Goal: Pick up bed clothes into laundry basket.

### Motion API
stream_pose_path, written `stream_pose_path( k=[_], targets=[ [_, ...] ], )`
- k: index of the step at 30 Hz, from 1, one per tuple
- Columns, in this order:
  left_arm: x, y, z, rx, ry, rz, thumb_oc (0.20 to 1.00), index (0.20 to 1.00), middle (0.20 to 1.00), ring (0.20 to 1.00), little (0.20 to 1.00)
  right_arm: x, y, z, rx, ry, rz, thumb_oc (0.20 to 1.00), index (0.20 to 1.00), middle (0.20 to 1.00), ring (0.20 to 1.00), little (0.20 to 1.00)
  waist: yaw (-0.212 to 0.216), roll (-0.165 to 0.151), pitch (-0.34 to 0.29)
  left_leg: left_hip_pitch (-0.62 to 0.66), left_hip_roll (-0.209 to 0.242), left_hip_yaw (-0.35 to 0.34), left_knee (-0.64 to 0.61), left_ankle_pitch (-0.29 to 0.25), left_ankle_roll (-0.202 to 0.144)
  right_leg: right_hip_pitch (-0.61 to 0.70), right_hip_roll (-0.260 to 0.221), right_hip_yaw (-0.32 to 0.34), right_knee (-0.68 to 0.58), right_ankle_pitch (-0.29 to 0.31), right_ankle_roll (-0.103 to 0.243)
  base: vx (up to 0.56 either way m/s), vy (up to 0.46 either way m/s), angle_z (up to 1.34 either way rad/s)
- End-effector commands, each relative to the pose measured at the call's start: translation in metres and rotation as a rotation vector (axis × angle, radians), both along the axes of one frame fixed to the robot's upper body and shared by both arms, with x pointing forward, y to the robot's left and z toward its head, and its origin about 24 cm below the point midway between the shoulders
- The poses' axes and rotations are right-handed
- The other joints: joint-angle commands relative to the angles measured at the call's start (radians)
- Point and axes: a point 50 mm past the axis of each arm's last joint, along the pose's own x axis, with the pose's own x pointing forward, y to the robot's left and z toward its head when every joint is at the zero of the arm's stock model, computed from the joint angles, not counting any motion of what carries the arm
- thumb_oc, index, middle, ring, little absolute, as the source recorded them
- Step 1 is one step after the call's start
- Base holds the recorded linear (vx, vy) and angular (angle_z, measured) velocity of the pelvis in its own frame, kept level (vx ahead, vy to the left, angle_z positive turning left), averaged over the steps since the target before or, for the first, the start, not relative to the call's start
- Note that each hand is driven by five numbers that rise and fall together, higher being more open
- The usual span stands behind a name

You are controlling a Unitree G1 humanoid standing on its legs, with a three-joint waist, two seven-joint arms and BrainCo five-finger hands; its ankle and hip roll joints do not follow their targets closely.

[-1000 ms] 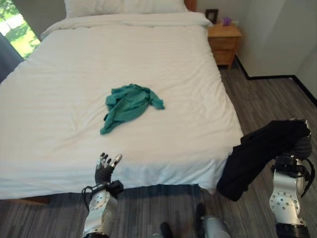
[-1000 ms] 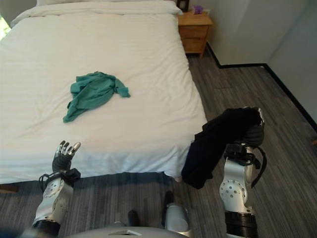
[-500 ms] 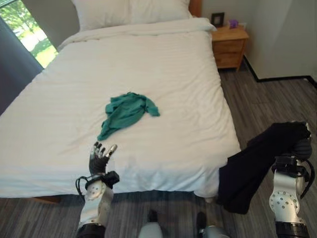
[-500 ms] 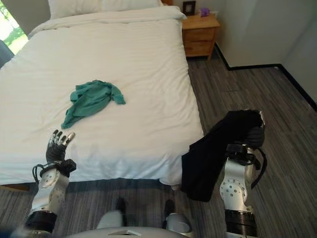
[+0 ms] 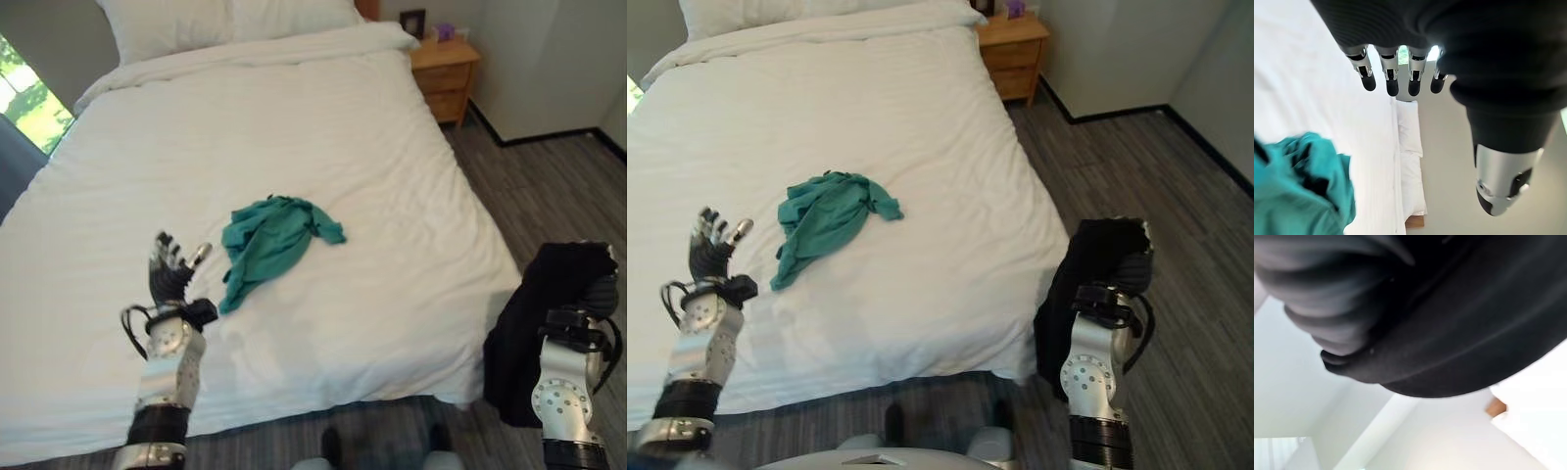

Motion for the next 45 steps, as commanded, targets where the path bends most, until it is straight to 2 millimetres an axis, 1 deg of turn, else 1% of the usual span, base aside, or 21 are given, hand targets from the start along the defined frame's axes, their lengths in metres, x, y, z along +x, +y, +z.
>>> stream_pose_path(
  k=[1,2,4,5,6,7,8,12,17,22,24,25,26,27,28,31,32,38,40,41,45],
  targets=[
    [0.003,0.016,0.057,0.324,-0.094,0.007,1.0,1.0,1.0,1.0,1.0,0.008,0.009,0.038,-0.07,-0.19,0.059,0.2,0.2,0.2,0.2,0.2,-0.016,-0.015,0.001,-0.051,0.1,0.024,0.053,0.001,-0.015,-0.041,-0.031,-0.046,0.163,0.051,0.034,0.0,0.199,-0.67],
    [0.005,0.02,0.066,0.381,-0.089,0.0,1.0,1.0,1.0,1.0,1.0,0.009,0.011,0.035,-0.074,-0.179,0.087,0.2,0.2,0.2,0.2,0.2,-0.026,-0.014,0.005,-0.035,0.095,0.037,0.038,0.003,-0.015,-0.059,0.01,-0.05,0.161,0.023,0.031,0.02,0.271,-0.68],
    [0.008,0.022,0.072,0.421,-0.08,-0.002,1.0,1.0,1.0,1.0,1.0,0.007,0.013,0.03,-0.074,-0.165,0.111,0.2,0.2,0.2,0.2,0.2,-0.026,-0.023,0.006,-0.022,0.079,0.059,0.022,0.005,-0.011,-0.069,0.062,-0.103,0.114,-0.01,0.014,0.04,0.172,-0.52],
    [0.009,0.021,0.072,0.423,-0.08,-0.003,1.0,1.0,1.0,1.0,1.0,0.007,0.012,0.029,-0.072,-0.166,0.11,0.2,0.2,0.2,0.2,0.2,-0.026,-0.023,0.007,-0.019,0.081,0.057,0.019,0.005,-0.012,-0.063,0.064,-0.106,0.11,-0.01,0.013,0.06,0.114,-0.39],
    [0.01,0.022,0.072,0.504,-0.022,-0.034,1.0,1.0,1.0,1.0,1.0,0.005,0.011,0.022,-0.072,-0.139,0.116,0.2,0.2,0.2,0.2,0.2,-0.009,-0.032,-0.003,-0.008,0.066,0.083,0.009,-0.006,-0.012,-0.025,0.016,-0.199,0.06,0.011,0.022,0.09,0.06,-0.4],
    [0.015,0.024,0.071,0.56,0.027,-0.049,1.0,1.0,1.0,1.0,1.0,0.003,0.008,0.017,-0.07,-0.117,0.121,0.2,0.2,0.2,0.2,0.2,-0.027,-0.033,-0.011,0.001,0.065,0.082,-0.002,-0.01,-0.015,-0.006,0.043,-0.152,0.024,-0.008,0.023,0.13,0.096,-0.45],
    [0.021,0.029,0.075,0.638,0.081,-0.046,1.0,1.0,1.0,1.0,1.0,0.003,0.005,0.019,-0.083,-0.123,0.117,0.2,0.2,0.2,0.2,0.2,-0.024,-0.036,-0.029,0.006,0.062,0.101,-0.011,-0.012,-0.015,0.01,0.052,-0.146,-0.031,0.007,0.023,0.1,0.036,-0.22],
    [0.031,0.038,0.07,0.692,0.182,-0.013,1.0,1.0,1.0,1.0,1.0,0.002,0.002,0.025,-0.143,-0.129,0.12,0.2,0.2,0.2,0.2,0.2,-0.036,-0.049,-0.052,-0.003,0.06,0.114,-0.011,-0.02,-0.019,0.021,0.052,-0.151,-0.069,0.025,0.032,0.04,0.011,-0.13],
    [0.046,0.047,0.06,0.675,0.307,0.0,1.0,1.0,1.0,1.0,1.0,-0.003,0.001,0.017,-0.136,-0.096,0.13,0.2,0.2,0.2,0.2,0.2,-0.061,-0.069,-0.066,-0.012,0.068,0.11,-0.011,-0.019,-0.024,0.038,0.058,-0.166,-0.113,0.027,0.037,0.05,-0.005,0.01],
    [0.061,0.049,0.067,0.689,0.358,0.061,1.0,1.0,1.0,1.0,1.0,-0.001,0.004,0.018,-0.135,-0.099,0.165,0.2,0.2,0.2,0.2,0.2,-0.083,-0.102,-0.053,-0.044,0.08,0.117,-0.011,-0.01,-0.029,0.016,0.062,-0.163,-0.123,0.043,0.044,-0.02,0.001,0.02],
    [0.063,0.055,0.058,0.562,0.377,0.091,1.0,1.0,1.0,1.0,1.0,0.0,0.006,0.018,-0.134,-0.094,0.175,0.2,0.2,0.2,0.2,0.2,-0.087,-0.119,-0.05,-0.057,0.088,0.123,-0.011,-0.008,-0.033,0.009,0.068,-0.163,-0.144,0.057,0.046,-0.01,-0.014,-0.04],
    [0.063,0.055,0.058,0.562,0.377,0.091,1.0,1.0,1.0,1.0,1.0,0.0,0.006,0.018,-0.134,-0.094,0.175,0.2,0.2,0.2,0.2,0.2,-0.087,-0.119,-0.05,-0.057,0.088,0.123,-0.011,-0.008,-0.033,0.009,0.068,-0.163,-0.144,0.057,0.046,0.0,-0.009,-0.05],
    [0.064,0.057,0.05,0.44,0.378,0.112,1.0,1.0,1.0,1.0,1.0,0.004,0.011,0.02,-0.139,-0.097,0.198,0.2,0.2,0.2,0.2,0.2,-0.09,-0.136,-0.045,-0.067,0.095,0.129,-0.011,-0.005,-0.035,0.001,0.073,-0.163,-0.153,0.069,0.048,-0.01,-0.006,-0.1],
    [0.066,0.055,0.045,0.401,0.39,0.115,1.0,1.0,1.0,1.0,1.0,0.006,0.014,0.023,-0.144,-0.105,0.214,0.2,0.2,0.2,0.2,0.2,-0.093,-0.144,-0.042,-0.075,0.097,0.131,-0.011,-0.002,-0.036,-0.005,0.077,-0.158,-0.158,0.076,0.05,-0.01,-0.006,-0.11],
    [0.066,0.055,0.046,0.401,0.388,0.115,1.0,1.0,1.0,1.0,1.0,0.006,0.014,0.023,-0.144,-0.106,0.213,0.2,0.2,0.2,0.2,0.2,-0.092,-0.144,-0.041,-0.076,0.097,0.132,-0.011,-0.001,-0.036,-0.006,0.077,-0.158,-0.159,0.077,0.05,-0.02,0.011,-0.12],
    [0.055,0.071,0.021,0.381,0.547,0.172,1.0,1.0,1.0,1.0,1.0,0.01,0.029,0.022,-0.159,-0.1,0.29,0.2,0.2,0.2,0.2,0.2,-0.106,-0.177,-0.034,-0.082,0.105,0.162,-0.011,-0.004,-0.039,-0.027,0.084,-0.132,-0.173,0.099,0.055,0.0,0.03,-0.19],
    [0.055,0.071,0.021,0.381,0.548,0.173,1.0,1.0,1.0,1.0,1.0,0.01,0.029,0.022,-0.159,-0.099,0.29,0.2,0.2,0.2,0.2,0.2,-0.106,-0.178,-0.035,-0.082,0.105,0.164,-0.011,-0.005,-0.039,-0.028,0.084,-0.131,-0.173,0.099,0.055,0.01,0.025,-0.28],
    [0.03,0.078,-0.024,0.335,0.721,0.193,1.0,1.0,1.0,1.0,1.0,0.001,0.03,0.015,-0.152,-0.082,0.302,0.2,0.2,0.2,0.2,0.2,-0.118,-0.2,-0.035,-0.088,0.102,0.179,-0.011,-0.011,-0.037,-0.042,0.081,-0.116,-0.176,0.107,0.059,0.02,0.025,-0.12],
    [0.027,0.078,-0.03,0.327,0.735,0.192,1.0,1.0,1.0,1.0,1.0,0.0,0.029,0.014,-0.153,-0.076,0.298,0.2,0.2,0.2,0.2,0.2,-0.119,-0.2,-0.037,-0.086,0.101,0.181,-0.011,-0.013,-0.037,-0.042,0.08,-0.115,-0.177,0.108,0.059,0.03,0.02,-0.07],
    [0.016,0.079,-0.046,0.282,0.771,0.192,1.0,1.0,1.0,1.0,1.0,-0.003,0.027,0.01,-0.145,-0.064,0.289,0.2,0.2,0.2,0.2,0.2,-0.119,-0.203,-0.04,-0.083,0.099,0.183,-0.011,-0.017,-0.035,-0.042,0.08,-0.112,-0.177,0.11,0.06,0.02,0.015,-0.11],
    [0.006,0.079,-0.06,0.141,0.733,0.196,1.0,1.0,1.0,1.0,1.0,-0.004,0.024,0.007,-0.15,-0.049,0.284,0.2,0.2,0.2,0.2,0.2,-0.114,-0.198,-0.048,-0.072,0.094,0.187,-0.011,-0.025,-0.034,-0.035,0.078,-0.108,-0.178,0.105,0.061,0.04,0.033,-0.1]
  ],
)
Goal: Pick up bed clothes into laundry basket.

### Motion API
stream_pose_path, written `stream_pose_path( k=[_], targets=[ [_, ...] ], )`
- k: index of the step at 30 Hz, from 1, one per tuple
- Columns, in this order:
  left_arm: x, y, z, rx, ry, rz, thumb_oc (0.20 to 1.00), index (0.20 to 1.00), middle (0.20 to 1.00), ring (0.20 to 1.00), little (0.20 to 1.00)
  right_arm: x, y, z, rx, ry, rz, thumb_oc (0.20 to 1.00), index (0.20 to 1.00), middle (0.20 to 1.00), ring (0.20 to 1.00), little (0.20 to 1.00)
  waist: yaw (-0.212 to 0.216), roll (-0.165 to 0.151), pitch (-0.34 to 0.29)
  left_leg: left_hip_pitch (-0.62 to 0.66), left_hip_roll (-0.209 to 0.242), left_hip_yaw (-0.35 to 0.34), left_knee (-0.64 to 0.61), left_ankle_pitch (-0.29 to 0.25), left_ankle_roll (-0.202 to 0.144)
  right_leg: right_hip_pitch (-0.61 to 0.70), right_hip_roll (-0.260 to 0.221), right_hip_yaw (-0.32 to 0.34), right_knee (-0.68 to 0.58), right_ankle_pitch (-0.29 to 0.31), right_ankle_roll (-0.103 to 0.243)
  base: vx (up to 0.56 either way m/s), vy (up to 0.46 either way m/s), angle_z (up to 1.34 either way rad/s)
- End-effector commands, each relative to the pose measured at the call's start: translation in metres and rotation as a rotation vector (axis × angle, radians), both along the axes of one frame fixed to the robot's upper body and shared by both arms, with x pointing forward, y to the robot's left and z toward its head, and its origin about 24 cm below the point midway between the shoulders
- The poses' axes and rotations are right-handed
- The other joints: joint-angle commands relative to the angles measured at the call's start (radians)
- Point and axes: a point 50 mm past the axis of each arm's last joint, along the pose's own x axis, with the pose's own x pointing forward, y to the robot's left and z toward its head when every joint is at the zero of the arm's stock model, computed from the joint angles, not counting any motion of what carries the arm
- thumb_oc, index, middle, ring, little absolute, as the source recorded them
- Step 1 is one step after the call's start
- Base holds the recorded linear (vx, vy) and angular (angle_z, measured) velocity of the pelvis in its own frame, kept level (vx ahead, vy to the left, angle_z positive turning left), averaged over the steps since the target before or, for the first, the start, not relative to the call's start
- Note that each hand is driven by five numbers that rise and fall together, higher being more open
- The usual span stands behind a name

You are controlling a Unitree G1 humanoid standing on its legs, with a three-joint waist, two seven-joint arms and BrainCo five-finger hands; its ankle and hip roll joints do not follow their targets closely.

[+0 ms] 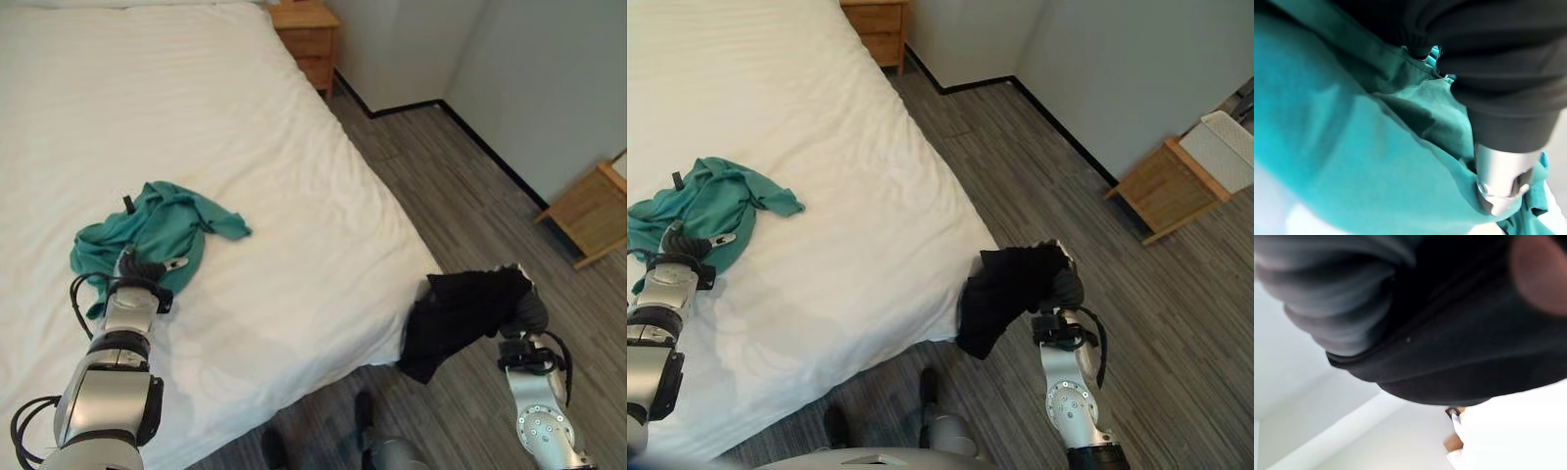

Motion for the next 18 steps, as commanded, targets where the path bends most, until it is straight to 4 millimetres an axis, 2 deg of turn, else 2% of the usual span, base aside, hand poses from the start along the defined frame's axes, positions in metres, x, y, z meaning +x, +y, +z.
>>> stream_pose_path(
  k=[1,2,3,8,13,14,16,18],
  targets=[
    [-0.019,0.002,-0.028,-0.179,0.005,0.076,1.0,1.0,1.0,1.0,1.0,0.01,-0.013,0.042,-0.029,-0.218,-0.037,0.2,0.2,0.2,0.2,0.2,0.03,0.015,0.036,0.045,0.035,-0.026,0.011,-0.026,-0.009,0.095,-0.041,-0.001,0.013,0.01,0.082,0.07,0.042,-0.08],
    [-0.024,0.001,-0.033,-0.237,-0.032,0.083,0.485,0.485,0.485,0.485,0.485,0.01,-0.016,0.041,-0.039,-0.215,-0.042,0.2,0.2,0.2,0.2,0.2,0.036,0.02,0.026,0.048,0.031,-0.028,0.011,-0.023,-0.008,0.1,-0.044,-0.003,0.012,0.01,0.081,0.08,0.045,-0.06],
    [-0.022,-0.001,-0.032,-0.264,-0.069,0.078,0.2,0.2,0.2,0.2,0.2,0.011,-0.017,0.041,-0.049,-0.209,-0.043,0.2,0.2,0.2,0.2,0.2,0.041,0.027,0.024,0.058,0.031,-0.03,0.011,-0.03,-0.008,0.11,-0.044,-0.004,0.013,0.003,0.082,0.04,0.025,-0.04],
    [-0.023,-0.001,-0.025,-0.362,-0.218,0.068,0.2,0.2,0.2,0.2,0.2,0.013,-0.021,0.04,-0.06,-0.201,-0.058,0.2,0.2,0.2,0.2,0.2,0.058,0.053,0.004,0.068,0.021,-0.048,0.011,-0.03,-0.006,0.134,-0.052,-0.018,0.012,-0.005,0.078,0.04,0.021,0.02],
    [-0.022,0.006,0.005,-0.363,-0.436,0.072,0.2,0.2,0.2,0.2,0.2,0.012,-0.025,0.04,-0.075,-0.188,-0.087,0.2,0.2,0.2,0.2,0.2,0.076,0.08,-0.011,0.082,0.013,-0.065,0.011,-0.033,-0.004,0.162,-0.058,-0.033,0.012,-0.014,0.077,0.03,0.004,0.14],
    [-0.023,0.006,0.005,-0.364,-0.435,0.074,0.2,0.2,0.2,0.2,0.2,0.012,-0.025,0.04,-0.076,-0.187,-0.086,0.2,0.2,0.2,0.2,0.2,0.074,0.081,-0.011,0.083,0.013,-0.066,0.011,-0.033,-0.004,0.163,-0.058,-0.034,0.012,-0.015,0.077,0.02,-0.008,0.1],
    [-0.025,0.006,0.025,-0.375,-0.585,0.052,0.2,0.2,0.2,0.2,0.2,0.013,-0.028,0.04,-0.082,-0.18,-0.114,0.2,0.2,0.2,0.2,0.2,0.086,0.096,-0.021,0.088,0.01,-0.078,0.011,-0.034,-0.003,0.175,-0.061,-0.039,0.012,-0.018,0.076,0.02,-0.004,0.06],
    [-0.028,0.004,0.037,-0.363,-0.653,0.034,0.2,0.2,0.2,0.2,0.2,0.014,-0.03,0.042,-0.091,-0.176,-0.13,0.2,0.2,0.2,0.2,0.2,0.089,0.108,-0.027,0.093,0.009,-0.086,0.011,-0.033,-0.003,0.186,-0.061,-0.045,0.013,-0.022,0.075,0.0,-0.002,0.14]
  ],
)
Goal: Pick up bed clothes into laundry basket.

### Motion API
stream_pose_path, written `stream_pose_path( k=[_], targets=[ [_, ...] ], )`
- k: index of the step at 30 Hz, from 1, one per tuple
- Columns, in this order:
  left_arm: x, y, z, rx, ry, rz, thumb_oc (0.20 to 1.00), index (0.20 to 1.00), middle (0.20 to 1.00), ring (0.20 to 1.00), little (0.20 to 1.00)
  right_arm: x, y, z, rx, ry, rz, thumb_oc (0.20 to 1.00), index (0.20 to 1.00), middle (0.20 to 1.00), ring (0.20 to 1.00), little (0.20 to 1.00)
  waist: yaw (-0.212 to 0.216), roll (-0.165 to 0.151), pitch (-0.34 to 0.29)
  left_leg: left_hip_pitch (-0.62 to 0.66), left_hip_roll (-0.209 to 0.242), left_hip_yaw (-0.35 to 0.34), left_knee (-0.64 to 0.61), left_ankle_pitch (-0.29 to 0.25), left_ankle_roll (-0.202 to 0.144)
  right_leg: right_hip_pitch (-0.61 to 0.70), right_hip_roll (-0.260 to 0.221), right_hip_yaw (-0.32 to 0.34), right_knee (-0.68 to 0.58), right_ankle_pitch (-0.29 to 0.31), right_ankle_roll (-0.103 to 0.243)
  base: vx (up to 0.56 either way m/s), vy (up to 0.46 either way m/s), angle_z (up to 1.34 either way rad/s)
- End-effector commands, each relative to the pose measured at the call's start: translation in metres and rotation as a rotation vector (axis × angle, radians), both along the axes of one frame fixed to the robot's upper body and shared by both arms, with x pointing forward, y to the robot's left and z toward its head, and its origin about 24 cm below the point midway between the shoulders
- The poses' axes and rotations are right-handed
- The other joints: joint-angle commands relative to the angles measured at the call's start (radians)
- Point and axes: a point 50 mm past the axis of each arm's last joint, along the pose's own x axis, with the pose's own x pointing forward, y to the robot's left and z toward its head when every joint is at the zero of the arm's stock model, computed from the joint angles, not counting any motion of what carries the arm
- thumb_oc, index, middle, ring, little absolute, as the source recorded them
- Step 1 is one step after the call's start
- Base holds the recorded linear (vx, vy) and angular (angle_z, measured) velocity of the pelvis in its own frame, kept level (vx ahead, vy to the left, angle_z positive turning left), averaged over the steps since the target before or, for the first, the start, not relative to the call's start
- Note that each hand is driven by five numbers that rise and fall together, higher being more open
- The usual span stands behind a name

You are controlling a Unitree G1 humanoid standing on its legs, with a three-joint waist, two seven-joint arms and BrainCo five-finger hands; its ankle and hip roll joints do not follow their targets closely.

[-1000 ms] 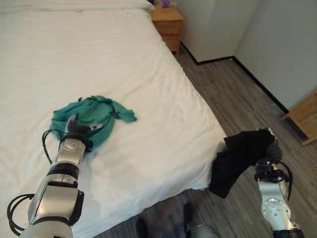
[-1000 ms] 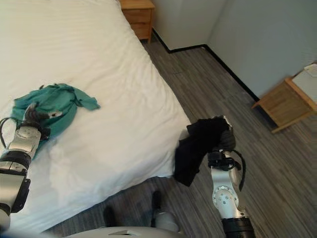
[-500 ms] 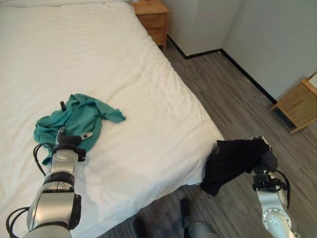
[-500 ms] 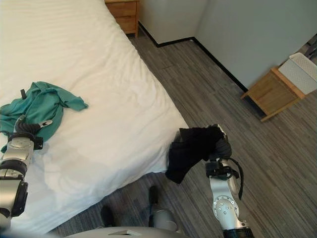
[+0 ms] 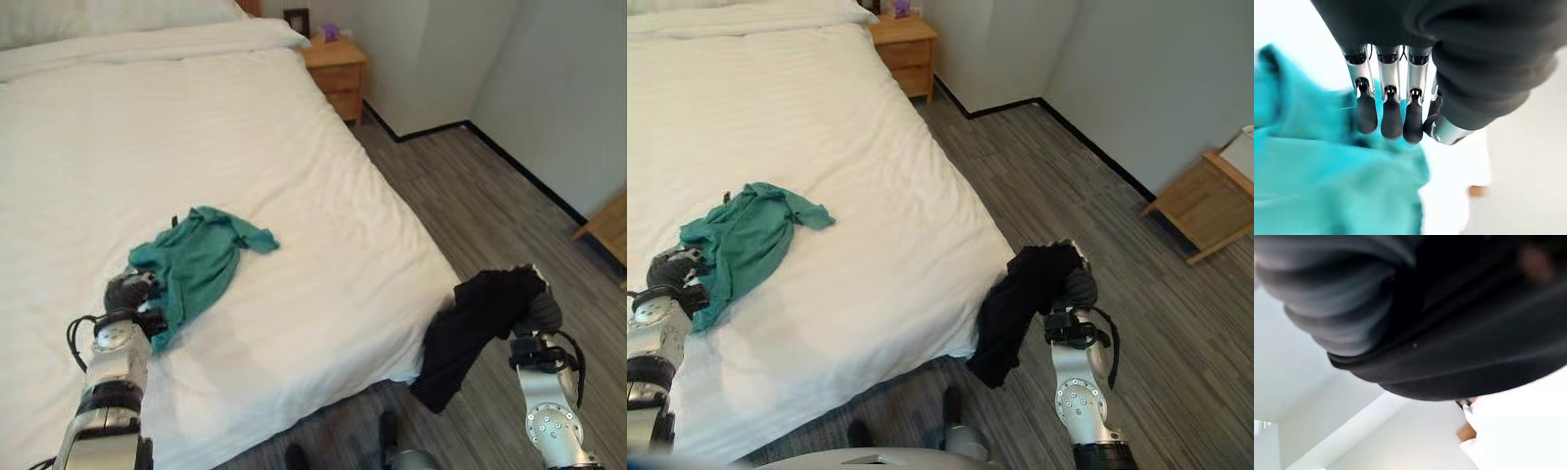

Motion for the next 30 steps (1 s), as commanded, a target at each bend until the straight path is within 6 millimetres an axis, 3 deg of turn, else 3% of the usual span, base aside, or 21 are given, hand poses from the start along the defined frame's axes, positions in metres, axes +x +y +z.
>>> stream_pose_path(
  k=[1,9,17,18,21,25,29,30],
  targets=[
    [0.008,0.007,0.044,0.033,-0.233,0.046,0.2,0.2,0.2,0.2,0.2,0.01,-0.007,0.035,-0.072,-0.157,-0.046,0.2,0.2,0.2,0.2,0.2,0.021,0.016,-0.019,0.023,0.01,-0.046,0.012,-0.029,-0.009,0.094,-0.055,-0.01,0.014,0.009,0.083,0.0,-0.006,0.14],
    [0.0,-0.003,0.068,0.065,-0.38,0.015,0.2,0.2,0.2,0.2,0.2,0.013,-0.011,0.037,-0.083,-0.152,-0.088,0.2,0.2,0.2,0.2,0.2,0.028,0.043,-0.041,0.033,0.007,-0.062,0.012,-0.028,-0.008,0.117,-0.059,-0.017,0.012,-0.001,0.079,-0.01,-0.002,0.07],
    [0.002,-0.012,0.077,0.189,-0.345,-0.051,0.2,0.2,0.2,0.2,0.2,0.013,-0.013,0.037,-0.087,-0.151,-0.099,0.2,0.2,0.2,0.2,0.2,0.024,0.058,-0.042,0.035,0.004,-0.074,0.012,-0.024,-0.007,0.123,-0.06,-0.017,0.017,-0.011,0.073,0.0,0.0,0.0],
    [0.003,-0.008,0.078,0.27,-0.279,-0.061,1.0,1.0,1.0,1.0,1.0,0.012,-0.012,0.035,-0.086,-0.143,-0.094,0.2,0.2,0.2,0.2,0.2,0.023,0.06,-0.037,0.038,0.006,-0.073,0.012,-0.023,-0.007,0.123,-0.059,-0.013,0.017,-0.012,0.073,0.0,0.0,0.0],
    [0.008,-0.004,0.084,0.425,-0.165,-0.085,1.0,1.0,1.0,1.0,1.0,0.011,-0.012,0.034,-0.094,-0.14,-0.08,0.2,0.2,0.2,0.2,0.2,0.021,0.06,-0.033,0.037,0.007,-0.073,0.012,-0.021,-0.007,0.122,-0.058,-0.011,0.017,-0.013,0.074,0.0,0.0,0.0],
    [0.028,0.012,0.086,0.792,0.21,-0.123,1.0,1.0,1.0,1.0,1.0,0.004,-0.018,0.038,-0.101,-0.162,-0.083,0.2,0.2,0.2,0.2,0.2,0.009,0.043,-0.018,0.024,0.002,-0.077,0.012,-0.018,-0.006,0.117,-0.063,-0.03,0.015,-0.01,0.083,0.0,0.007,0.01],
    [0.045,0.007,0.091,0.924,0.316,-0.153,1.0,1.0,1.0,1.0,1.0,0.006,-0.023,0.042,-0.094,-0.191,-0.099,0.2,0.2,0.2,0.2,0.2,0.009,0.02,-0.002,0.008,0.001,-0.077,0.012,-0.014,-0.004,0.108,-0.064,-0.04,0.013,-0.006,0.088,-0.04,0.016,0.12],
    [0.054,0.005,0.097,0.977,0.341,-0.139,1.0,1.0,1.0,1.0,1.0,0.008,-0.022,0.044,-0.084,-0.207,-0.093,0.2,0.2,0.2,0.2,0.2,0.004,0.0,0.007,-0.004,0.006,-0.071,0.012,-0.011,-0.004,0.095,-0.061,-0.037,0.012,-0.001,0.091,-0.06,-0.006,0.06]
  ],
)
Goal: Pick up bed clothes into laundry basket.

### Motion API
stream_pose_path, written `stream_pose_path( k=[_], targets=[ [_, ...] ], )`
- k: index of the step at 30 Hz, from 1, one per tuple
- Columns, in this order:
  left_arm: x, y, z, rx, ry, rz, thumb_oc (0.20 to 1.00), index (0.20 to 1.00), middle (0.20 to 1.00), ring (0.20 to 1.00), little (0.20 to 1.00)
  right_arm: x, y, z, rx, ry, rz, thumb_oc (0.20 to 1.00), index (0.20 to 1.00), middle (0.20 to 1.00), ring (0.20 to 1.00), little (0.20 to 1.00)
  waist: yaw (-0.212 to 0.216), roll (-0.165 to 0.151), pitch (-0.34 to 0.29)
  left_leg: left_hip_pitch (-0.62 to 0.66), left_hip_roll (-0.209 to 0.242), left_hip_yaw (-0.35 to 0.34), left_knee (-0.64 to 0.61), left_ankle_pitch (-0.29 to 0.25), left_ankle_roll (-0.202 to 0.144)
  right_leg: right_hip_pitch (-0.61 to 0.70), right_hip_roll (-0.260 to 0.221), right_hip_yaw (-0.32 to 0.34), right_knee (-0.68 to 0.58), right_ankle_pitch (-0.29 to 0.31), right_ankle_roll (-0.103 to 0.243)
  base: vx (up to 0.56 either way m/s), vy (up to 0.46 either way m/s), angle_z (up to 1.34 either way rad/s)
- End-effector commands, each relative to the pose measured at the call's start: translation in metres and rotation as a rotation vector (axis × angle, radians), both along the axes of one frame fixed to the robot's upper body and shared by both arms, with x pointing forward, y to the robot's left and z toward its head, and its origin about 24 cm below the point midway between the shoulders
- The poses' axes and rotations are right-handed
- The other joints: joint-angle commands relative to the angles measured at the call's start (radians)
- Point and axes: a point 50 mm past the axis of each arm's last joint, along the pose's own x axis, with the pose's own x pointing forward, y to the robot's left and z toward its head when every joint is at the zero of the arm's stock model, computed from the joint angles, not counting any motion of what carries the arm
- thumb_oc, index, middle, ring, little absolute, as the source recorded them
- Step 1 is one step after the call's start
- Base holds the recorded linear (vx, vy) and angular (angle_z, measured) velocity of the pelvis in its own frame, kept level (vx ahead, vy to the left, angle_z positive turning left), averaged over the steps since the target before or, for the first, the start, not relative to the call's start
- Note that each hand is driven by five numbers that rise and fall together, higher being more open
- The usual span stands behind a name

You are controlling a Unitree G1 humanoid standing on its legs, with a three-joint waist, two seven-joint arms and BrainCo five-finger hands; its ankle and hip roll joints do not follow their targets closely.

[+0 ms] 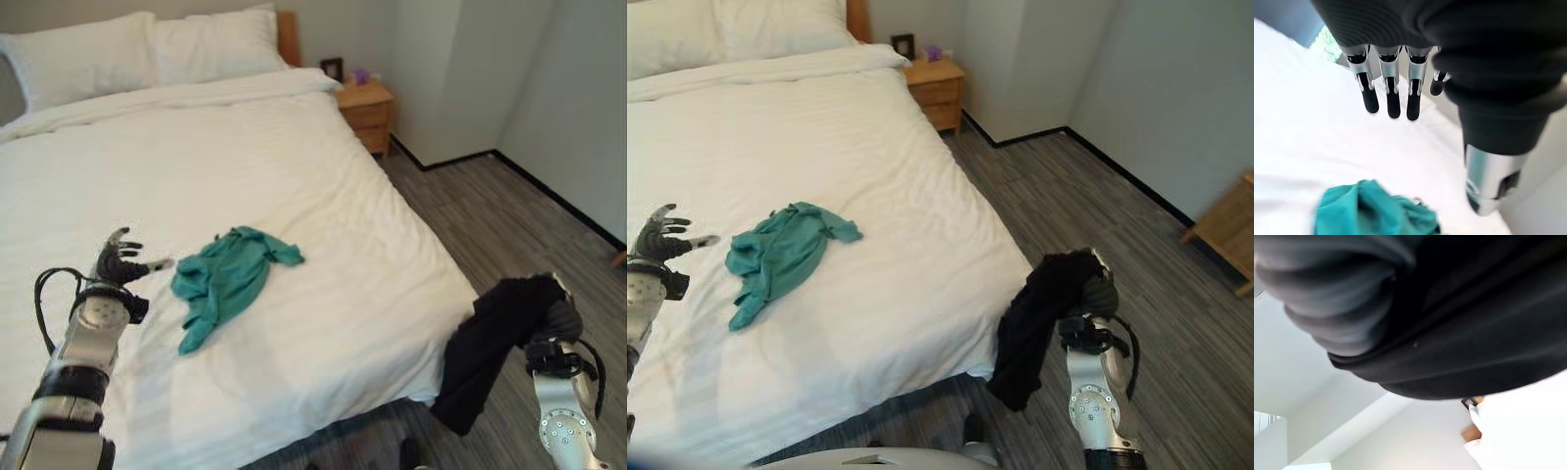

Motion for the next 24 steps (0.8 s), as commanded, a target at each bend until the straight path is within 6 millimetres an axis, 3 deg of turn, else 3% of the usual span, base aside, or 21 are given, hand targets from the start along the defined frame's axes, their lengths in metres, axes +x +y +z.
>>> stream_pose_path(
  k=[1,4,14,18,20,21,24],
  targets=[
    [0.022,0.0,0.057,0.144,-0.141,-0.006,1.0,1.0,1.0,1.0,1.0,0.016,-0.002,0.051,-0.009,-0.289,0.003,0.2,0.2,0.2,0.2,0.2,-0.015,-0.037,0.067,-0.005,0.017,-0.023,0.012,-0.022,-0.007,0.063,-0.053,0.011,0.012,-0.002,0.104,-0.08,-0.002,0.01],
    [0.032,-0.006,0.067,0.149,-0.167,-0.011,1.0,1.0,1.0,1.0,1.0,0.022,0.005,0.059,-0.004,-0.326,0.038,0.2,0.2,0.2,0.2,0.2,-0.015,-0.07,0.084,-0.032,0.027,-0.015,0.012,-0.013,-0.008,0.034,-0.046,0.021,0.012,0.009,0.107,-0.08,-0.009,-0.08],
    [0.034,0.002,0.064,0.165,-0.119,0.047,1.0,1.0,1.0,1.0,1.0,0.026,0.014,0.066,-0.008,-0.357,0.076,0.2,0.2,0.2,0.2,0.2,-0.027,-0.142,0.112,-0.075,0.042,0.002,0.012,-0.003,-0.011,-0.023,-0.031,0.033,0.012,0.028,0.107,-0.02,-0.001,-0.06],
    [0.033,0.009,0.074,0.272,-0.088,0.085,1.0,1.0,1.0,1.0,1.0,0.029,0.02,0.069,-0.003,-0.37,0.103,0.2,0.2,0.2,0.2,0.2,-0.041,-0.181,0.152,-0.115,0.054,0.002,0.012,0.011,-0.013,-0.067,-0.015,0.043,0.012,0.045,0.105,-0.07,-0.033,-0.05],
    [0.032,0.011,0.072,0.29,-0.06,0.096,1.0,1.0,1.0,1.0,1.0,0.03,0.02,0.069,-0.003,-0.37,0.105,0.2,0.2,0.2,0.2,0.2,-0.044,-0.192,0.159,-0.128,0.058,-0.001,0.012,0.016,-0.014,-0.08,-0.012,0.044,0.012,0.052,0.105,-0.06,-0.033,-0.05],
    [0.029,0.018,0.071,0.336,-0.003,0.126,1.0,1.0,1.0,1.0,1.0,0.034,0.026,0.068,0.003,-0.368,0.131,0.2,0.2,0.2,0.2,0.2,-0.055,-0.219,0.176,-0.15,0.069,0.001,0.012,0.023,-0.015,-0.109,0.001,0.058,0.012,0.06,0.104,-0.06,-0.027,-0.07],
    [0.029,0.017,0.063,0.399,0.08,0.116,1.0,1.0,1.0,1.0,1.0,0.035,0.028,0.069,0.011,-0.374,0.143,0.2,0.2,0.2,0.2,0.2,-0.061,-0.247,0.191,-0.167,0.083,-0.003,0.012,0.025,-0.02,-0.129,0.014,0.062,0.012,0.065,0.102,-0.04,-0.035,-0.13]
  ],
)
